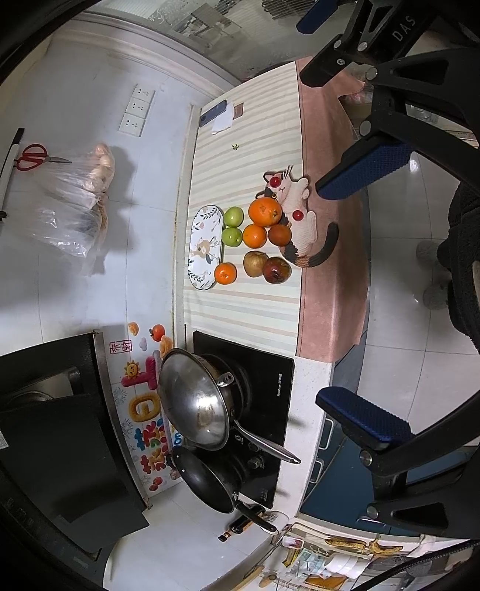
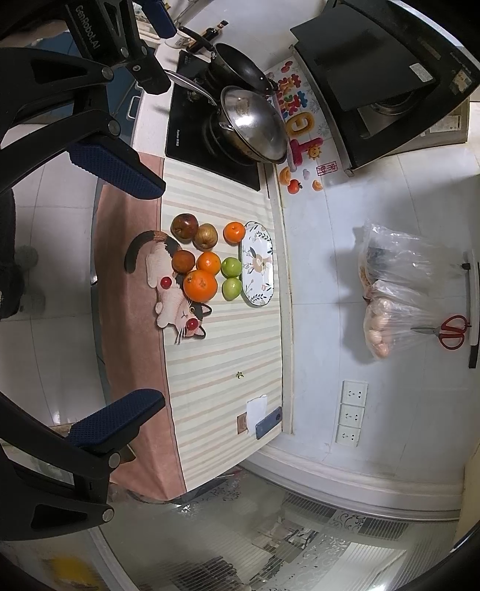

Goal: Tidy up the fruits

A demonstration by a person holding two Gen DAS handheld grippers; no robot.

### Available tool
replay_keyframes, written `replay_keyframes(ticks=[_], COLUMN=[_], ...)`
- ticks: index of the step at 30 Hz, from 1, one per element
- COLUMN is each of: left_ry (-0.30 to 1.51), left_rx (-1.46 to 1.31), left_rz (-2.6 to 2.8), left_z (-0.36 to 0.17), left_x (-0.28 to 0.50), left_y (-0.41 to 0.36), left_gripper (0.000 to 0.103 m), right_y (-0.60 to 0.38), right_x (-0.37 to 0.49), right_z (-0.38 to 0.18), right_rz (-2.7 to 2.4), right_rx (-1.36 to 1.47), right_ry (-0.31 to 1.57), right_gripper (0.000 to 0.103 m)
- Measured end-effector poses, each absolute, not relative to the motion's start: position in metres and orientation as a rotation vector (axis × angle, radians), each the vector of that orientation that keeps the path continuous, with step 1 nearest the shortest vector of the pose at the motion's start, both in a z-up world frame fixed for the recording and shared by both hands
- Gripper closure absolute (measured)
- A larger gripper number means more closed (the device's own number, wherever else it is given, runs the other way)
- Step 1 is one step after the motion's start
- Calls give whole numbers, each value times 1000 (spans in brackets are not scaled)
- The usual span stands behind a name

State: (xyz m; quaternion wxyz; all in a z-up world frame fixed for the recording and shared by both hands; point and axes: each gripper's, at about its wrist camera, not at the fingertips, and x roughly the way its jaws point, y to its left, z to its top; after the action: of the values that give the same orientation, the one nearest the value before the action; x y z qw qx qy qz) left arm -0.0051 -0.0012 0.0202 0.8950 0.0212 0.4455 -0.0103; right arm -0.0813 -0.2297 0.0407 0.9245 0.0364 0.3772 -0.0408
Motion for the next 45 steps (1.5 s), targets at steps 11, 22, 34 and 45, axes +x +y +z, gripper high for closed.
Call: replay_keyframes(ticks=[11,22,34,45], left_ry=[920,917,908,908], left_rx=[44,44,53,53], left_rz=[-22,-25,-32,-41], left_z=[20,24,27,30], left_x=[-6,-7,-6,-5], left_y=[-1,0,-2,-3], left_gripper=[0,0,0,0], right_y=[-227,-220,-220,-218], right_x=[-84,-90,-90,-91], right_z=[41,47,49,48], right_rz=[-85,-91,-92,-81], right_rx=[80,84,103,113], right_ry=[773,771,771,776], right_gripper=[0,0,0,0])
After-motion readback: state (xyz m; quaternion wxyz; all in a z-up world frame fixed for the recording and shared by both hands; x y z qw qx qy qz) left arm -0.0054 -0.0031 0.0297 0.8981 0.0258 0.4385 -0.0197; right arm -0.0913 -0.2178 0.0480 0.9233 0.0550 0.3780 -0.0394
